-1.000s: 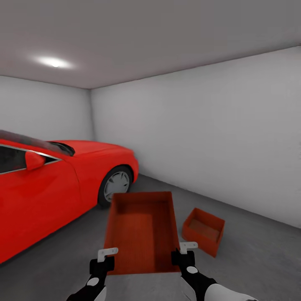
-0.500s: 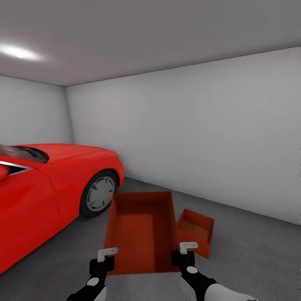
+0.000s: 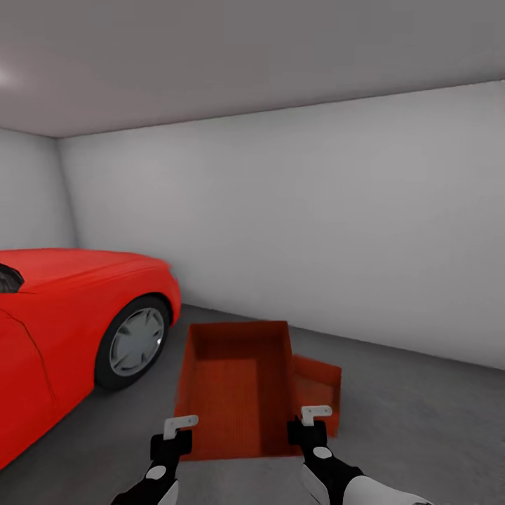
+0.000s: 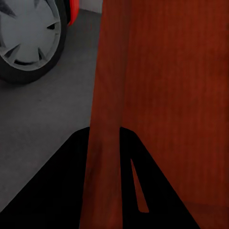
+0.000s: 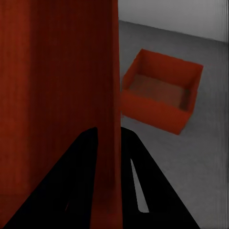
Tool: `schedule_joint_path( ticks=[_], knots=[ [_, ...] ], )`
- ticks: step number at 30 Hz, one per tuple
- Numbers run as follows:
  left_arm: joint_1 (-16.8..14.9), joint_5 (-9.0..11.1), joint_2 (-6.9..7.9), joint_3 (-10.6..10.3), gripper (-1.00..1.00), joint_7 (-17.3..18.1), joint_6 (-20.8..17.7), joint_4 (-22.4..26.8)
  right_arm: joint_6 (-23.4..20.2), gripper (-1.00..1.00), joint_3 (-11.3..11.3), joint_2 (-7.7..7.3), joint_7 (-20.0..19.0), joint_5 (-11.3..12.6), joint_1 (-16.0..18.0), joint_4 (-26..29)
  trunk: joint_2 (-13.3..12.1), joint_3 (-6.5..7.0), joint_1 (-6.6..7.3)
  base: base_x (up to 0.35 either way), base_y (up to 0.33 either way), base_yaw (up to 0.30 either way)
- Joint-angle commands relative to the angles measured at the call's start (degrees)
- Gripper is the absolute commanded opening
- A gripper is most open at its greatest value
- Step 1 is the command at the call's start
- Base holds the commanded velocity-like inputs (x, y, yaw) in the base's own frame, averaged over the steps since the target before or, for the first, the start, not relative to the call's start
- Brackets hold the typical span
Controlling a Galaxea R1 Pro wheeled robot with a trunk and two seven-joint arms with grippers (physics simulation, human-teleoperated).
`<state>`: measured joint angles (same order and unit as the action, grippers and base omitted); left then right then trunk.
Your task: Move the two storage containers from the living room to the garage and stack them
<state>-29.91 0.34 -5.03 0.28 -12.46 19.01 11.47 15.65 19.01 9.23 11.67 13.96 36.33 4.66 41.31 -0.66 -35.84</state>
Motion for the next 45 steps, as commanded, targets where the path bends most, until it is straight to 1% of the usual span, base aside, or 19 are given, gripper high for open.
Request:
schedule_joint_path(
  ticks=[1,14,26,34,39,45],
  knots=[
    [-0.04,-0.16,-0.15,0.69,-1.00,-0.20,-0.09,-0.21,-0.01,-1.00,-1.16,0.06,-0.24,-0.52,0.05,0.57,0.06,-0.07,-0.05,0.318,0.038,-0.281],
    [-0.05,-0.16,-0.14,0.71,-1.00,-0.20,-0.12,-0.30,-0.01,-1.00,-1.16,0.03,-0.24,-0.52,0.05,0.60,0.06,-0.07,-0.05,0.322,0.008,-0.281],
    [-0.05,0.12,-0.11,0.68,-1.00,-0.20,-0.06,-0.18,-0.01,-1.00,-1.16,0.00,-0.26,-0.52,0.05,0.59,0.06,-0.07,-0.05,0.307,0.174,-0.281],
    [-0.03,0.10,-0.08,0.58,-1.00,-0.18,0.12,0.03,-0.01,-1.00,-1.16,0.03,-0.24,-0.52,0.06,0.60,0.06,-0.07,-0.05,0.310,-0.022,-0.282],
    [-0.04,0.14,-0.11,0.67,-1.00,-0.18,-0.08,-0.21,-0.01,-1.00,-1.16,0.05,-0.26,-0.52,0.06,0.59,0.06,-0.07,-0.05,0.311,0.148,-0.282],
    [-0.04,0.11,-0.07,0.53,-1.00,-0.16,0.13,0.04,-0.01,-1.00,-1.16,0.05,-0.27,-0.52,0.06,0.58,0.06,-0.07,-0.05,0.307,0.028,-0.270]
  ],
)
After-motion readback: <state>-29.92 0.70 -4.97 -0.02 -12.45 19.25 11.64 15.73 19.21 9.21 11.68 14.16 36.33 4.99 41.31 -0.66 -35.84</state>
